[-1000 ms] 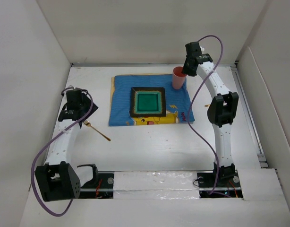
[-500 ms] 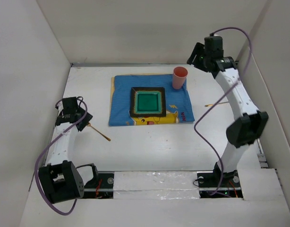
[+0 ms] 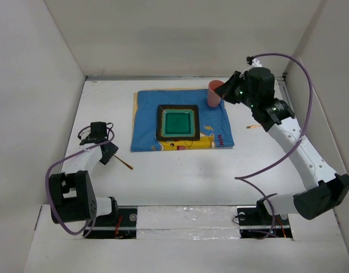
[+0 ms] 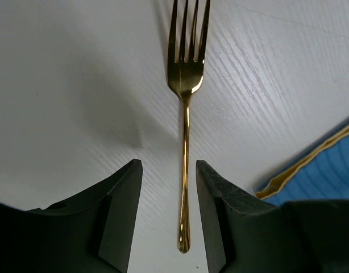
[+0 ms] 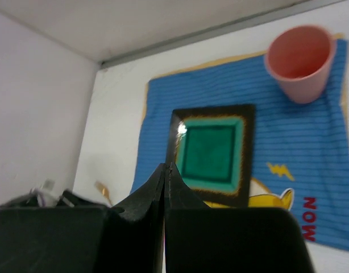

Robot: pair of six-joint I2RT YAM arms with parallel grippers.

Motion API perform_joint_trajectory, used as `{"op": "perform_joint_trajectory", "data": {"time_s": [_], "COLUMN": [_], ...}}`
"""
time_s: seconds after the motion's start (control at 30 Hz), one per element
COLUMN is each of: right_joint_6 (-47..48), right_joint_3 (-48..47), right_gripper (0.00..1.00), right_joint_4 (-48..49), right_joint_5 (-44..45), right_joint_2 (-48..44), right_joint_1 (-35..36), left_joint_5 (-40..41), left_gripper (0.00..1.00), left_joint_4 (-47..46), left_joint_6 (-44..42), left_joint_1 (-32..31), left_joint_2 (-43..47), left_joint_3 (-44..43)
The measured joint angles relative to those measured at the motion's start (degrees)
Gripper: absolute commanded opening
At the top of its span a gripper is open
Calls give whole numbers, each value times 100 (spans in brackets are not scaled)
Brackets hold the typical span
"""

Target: Set the dinner table for one person

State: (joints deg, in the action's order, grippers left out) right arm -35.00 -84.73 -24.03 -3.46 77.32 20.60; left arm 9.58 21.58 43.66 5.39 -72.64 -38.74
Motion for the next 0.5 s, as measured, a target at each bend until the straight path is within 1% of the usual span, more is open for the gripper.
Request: {"op": "perform_joint_trajectory", "data": {"time_s": [0.13, 0.2, 0.3, 0.33, 0.37, 0.5], "right_joint_6": [-35, -26, -15, -15, -13, -9], "right_joint_3": [426, 584, 730, 748, 761, 765], "right_gripper": [0, 0, 0, 0, 0, 0], "right_joint_4": [59, 50, 28, 24, 22, 7], "right_joint_5": [-278, -365, -402, -404, -400, -326], "right_joint_2": [-70, -72, -94, -98, -111, -223], "right_joint_1": [428, 531, 625, 645, 664, 734], "left_joint_5": [55, 101, 146, 162, 170, 256], "left_gripper": [39, 36, 27, 23, 17, 12], "left_joint_4": [-177, -264, -402, -426, -476, -601], "left_joint_6": [26, 28, 20, 20, 7, -33], "left_joint_1": [-2, -2, -4, -9, -17, -59], "left_joint_2": [-378, -492, -638, -682, -730, -892], "left_joint_3": [15, 15, -15, -46, -70, -155]}}
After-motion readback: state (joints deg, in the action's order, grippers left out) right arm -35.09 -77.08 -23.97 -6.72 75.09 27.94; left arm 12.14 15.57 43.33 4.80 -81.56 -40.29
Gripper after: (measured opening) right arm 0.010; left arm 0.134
